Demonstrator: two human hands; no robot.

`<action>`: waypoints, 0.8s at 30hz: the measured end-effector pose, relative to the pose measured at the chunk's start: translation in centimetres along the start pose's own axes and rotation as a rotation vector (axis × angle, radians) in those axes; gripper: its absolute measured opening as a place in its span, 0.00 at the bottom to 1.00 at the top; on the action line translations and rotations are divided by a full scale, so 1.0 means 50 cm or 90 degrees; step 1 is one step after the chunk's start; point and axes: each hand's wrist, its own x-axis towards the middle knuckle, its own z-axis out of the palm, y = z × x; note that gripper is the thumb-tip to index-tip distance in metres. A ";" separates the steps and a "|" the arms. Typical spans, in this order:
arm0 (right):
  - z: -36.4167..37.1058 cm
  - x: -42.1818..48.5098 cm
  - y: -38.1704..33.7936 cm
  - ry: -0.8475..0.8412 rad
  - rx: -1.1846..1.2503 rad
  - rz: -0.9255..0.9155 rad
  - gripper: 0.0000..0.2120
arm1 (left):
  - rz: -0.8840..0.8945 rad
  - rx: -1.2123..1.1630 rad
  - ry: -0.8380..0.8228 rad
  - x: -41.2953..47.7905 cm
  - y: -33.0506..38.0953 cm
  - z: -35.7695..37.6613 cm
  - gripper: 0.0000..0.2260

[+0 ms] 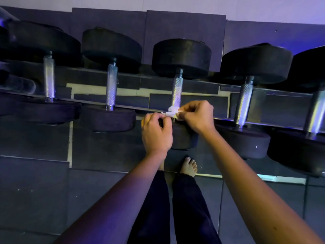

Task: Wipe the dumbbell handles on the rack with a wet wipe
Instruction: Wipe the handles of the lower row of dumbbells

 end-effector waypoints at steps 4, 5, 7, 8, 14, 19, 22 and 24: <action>-0.003 0.071 -0.035 0.127 0.130 -0.015 0.04 | 0.002 -0.006 -0.012 -0.002 -0.001 -0.002 0.15; -0.004 0.089 -0.047 0.150 0.150 -0.016 0.04 | 0.001 -0.006 -0.015 -0.002 -0.001 -0.002 0.14; -0.006 0.115 -0.063 0.165 0.167 -0.007 0.05 | -0.002 -0.002 -0.021 -0.002 -0.003 -0.001 0.12; -0.006 0.118 -0.066 0.159 0.170 -0.007 0.04 | -0.004 -0.001 -0.023 -0.002 -0.005 -0.001 0.10; 0.003 0.022 0.001 0.048 0.045 -0.008 0.07 | 0.010 -0.004 -0.007 -0.001 -0.006 0.002 0.13; -0.005 0.013 0.012 -0.017 -0.006 -0.035 0.06 | 0.010 -0.008 -0.006 0.000 -0.006 0.003 0.15; -0.005 0.064 -0.021 0.087 0.087 -0.051 0.03 | 0.011 -0.008 -0.012 0.000 -0.006 0.003 0.14; -0.006 0.099 -0.048 0.148 0.128 -0.048 0.03 | 0.014 -0.013 -0.019 0.000 -0.008 0.002 0.12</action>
